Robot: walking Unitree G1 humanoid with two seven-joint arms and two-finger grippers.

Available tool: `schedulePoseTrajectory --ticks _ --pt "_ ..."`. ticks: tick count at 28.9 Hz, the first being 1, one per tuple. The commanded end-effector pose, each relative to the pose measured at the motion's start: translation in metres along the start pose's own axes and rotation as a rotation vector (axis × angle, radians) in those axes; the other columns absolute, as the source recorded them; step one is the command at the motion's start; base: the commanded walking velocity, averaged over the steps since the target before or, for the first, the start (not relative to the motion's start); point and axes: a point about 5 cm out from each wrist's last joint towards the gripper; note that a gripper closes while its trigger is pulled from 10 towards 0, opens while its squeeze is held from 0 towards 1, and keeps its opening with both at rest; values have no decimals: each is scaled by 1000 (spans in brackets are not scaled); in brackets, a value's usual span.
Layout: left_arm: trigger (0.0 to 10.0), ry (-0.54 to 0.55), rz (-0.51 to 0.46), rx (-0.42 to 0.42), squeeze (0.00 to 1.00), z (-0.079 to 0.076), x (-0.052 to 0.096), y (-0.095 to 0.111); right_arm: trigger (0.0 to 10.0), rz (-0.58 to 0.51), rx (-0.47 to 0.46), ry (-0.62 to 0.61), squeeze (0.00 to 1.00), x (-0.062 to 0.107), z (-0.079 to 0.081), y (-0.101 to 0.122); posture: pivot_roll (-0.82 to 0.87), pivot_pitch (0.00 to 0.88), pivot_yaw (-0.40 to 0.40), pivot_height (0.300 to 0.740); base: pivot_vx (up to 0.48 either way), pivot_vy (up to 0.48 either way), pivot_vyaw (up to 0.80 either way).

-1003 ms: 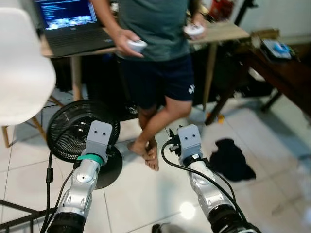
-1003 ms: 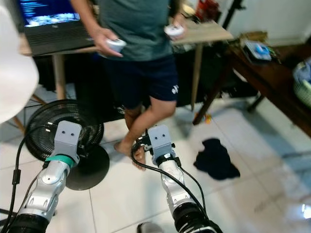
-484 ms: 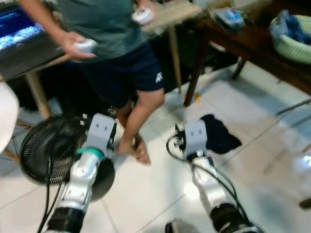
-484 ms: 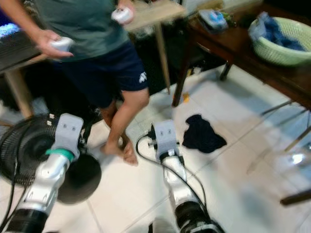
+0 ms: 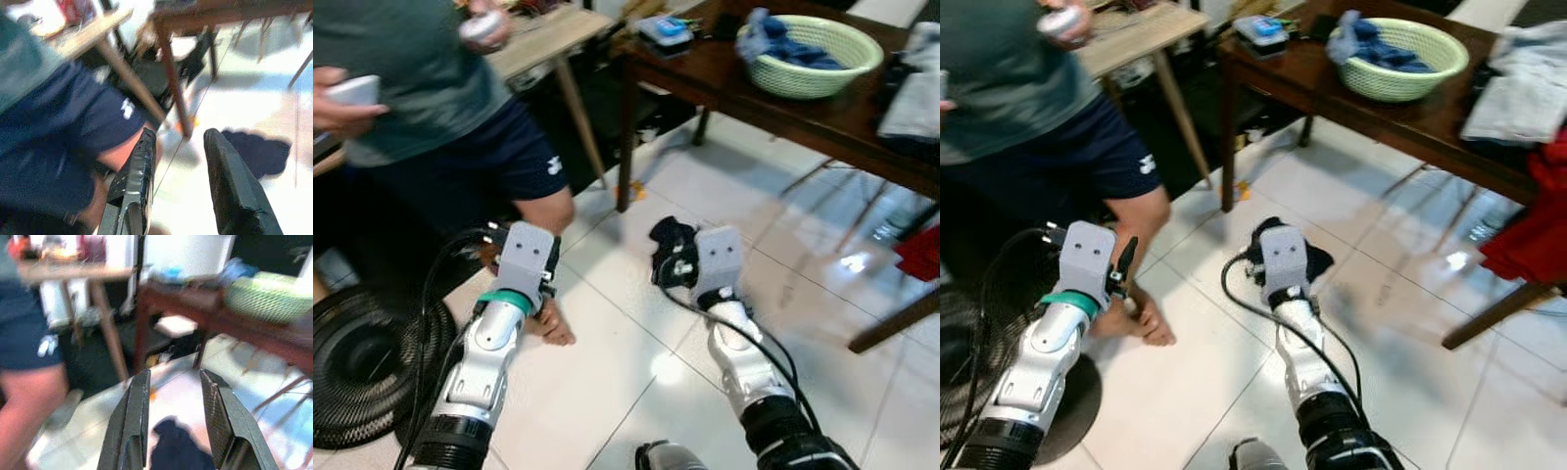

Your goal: Hang hanger

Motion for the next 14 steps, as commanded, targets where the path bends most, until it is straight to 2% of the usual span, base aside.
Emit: schedulePoseTrajectory --ticks 1,6,8,10,14 --pt "10000 0 2 12 0 2 1 4 10000 -34 -26 7 0 -4 6 11 20 0 68 733 0 0 -800" --pt "10000 7 -38 14 0 4 -2 17 10000 -93 -41 3 0 -10 6 28 21 0 63 733 0 0 -800" --pt "10000 7 -38 14 0 4 -2 17 10000 -93 -41 3 0 -10 6 28 21 0 63 733 0 0 -800" --pt "10000 14 -76 19 0 5 -3 28 10000 -134 -53 4 0 -12 6 40 22 0 58 733 0 0 -800" --pt "10000 19 -112 9 0 6 -3 36 10000 -167 -62 7 0 -14 7 51 21 0 56 733 0 0 -800"
Point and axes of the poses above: a point about 5 cm out from each wrist's last joint towards the gripper, its own x axis pointing back from the gripper into the wrist, its own y axis along the axis of the wrist's last joint, z = x × y, and after that the axes turned 4 degrees about -x, right-handed
